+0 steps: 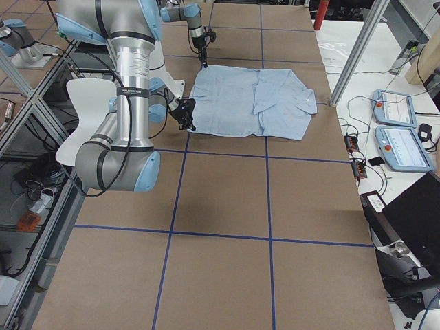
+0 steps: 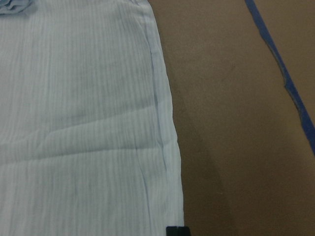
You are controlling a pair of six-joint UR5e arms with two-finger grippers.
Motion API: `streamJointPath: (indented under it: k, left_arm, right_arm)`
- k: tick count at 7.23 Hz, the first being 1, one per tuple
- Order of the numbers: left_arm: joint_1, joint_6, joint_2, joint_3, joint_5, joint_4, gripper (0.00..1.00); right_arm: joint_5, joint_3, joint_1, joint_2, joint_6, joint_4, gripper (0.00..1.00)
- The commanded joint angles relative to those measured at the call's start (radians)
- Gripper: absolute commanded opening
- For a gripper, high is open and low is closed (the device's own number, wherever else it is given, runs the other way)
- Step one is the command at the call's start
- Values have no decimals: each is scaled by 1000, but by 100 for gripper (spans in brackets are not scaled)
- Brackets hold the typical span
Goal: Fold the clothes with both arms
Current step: 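Lift the hem with both grippers and fold it toward the collar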
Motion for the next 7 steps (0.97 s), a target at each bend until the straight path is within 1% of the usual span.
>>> streamJointPath:
  k: [1, 2, 3, 4, 5, 6, 7]
  left_arm:
    - [-4, 9, 9, -67, -9, 6, 0]
    - [-5, 35, 8, -132, -62, 53, 0]
    - [-16, 43, 5, -239, -125, 155, 0]
    - [-59, 79, -4, -371, -185, 290, 0]
    - [-105, 116, -13, -480, -263, 414, 0]
    - [-166, 164, -47, -522, -306, 494, 0]
    - [-195, 188, -103, -500, -317, 538, 0]
  right_arm:
    - [134, 199, 66, 0, -14, -239, 0]
    - [175, 314, 80, 10, -45, -355, 0]
    - [219, 452, 81, 25, -49, -507, 0]
    - [297, 544, 106, 102, -49, -672, 0]
    - [395, 569, 160, 232, -50, -803, 0]
    - [439, 570, 212, 375, -93, -914, 0]
    - [453, 556, 260, 442, -171, -983, 0]
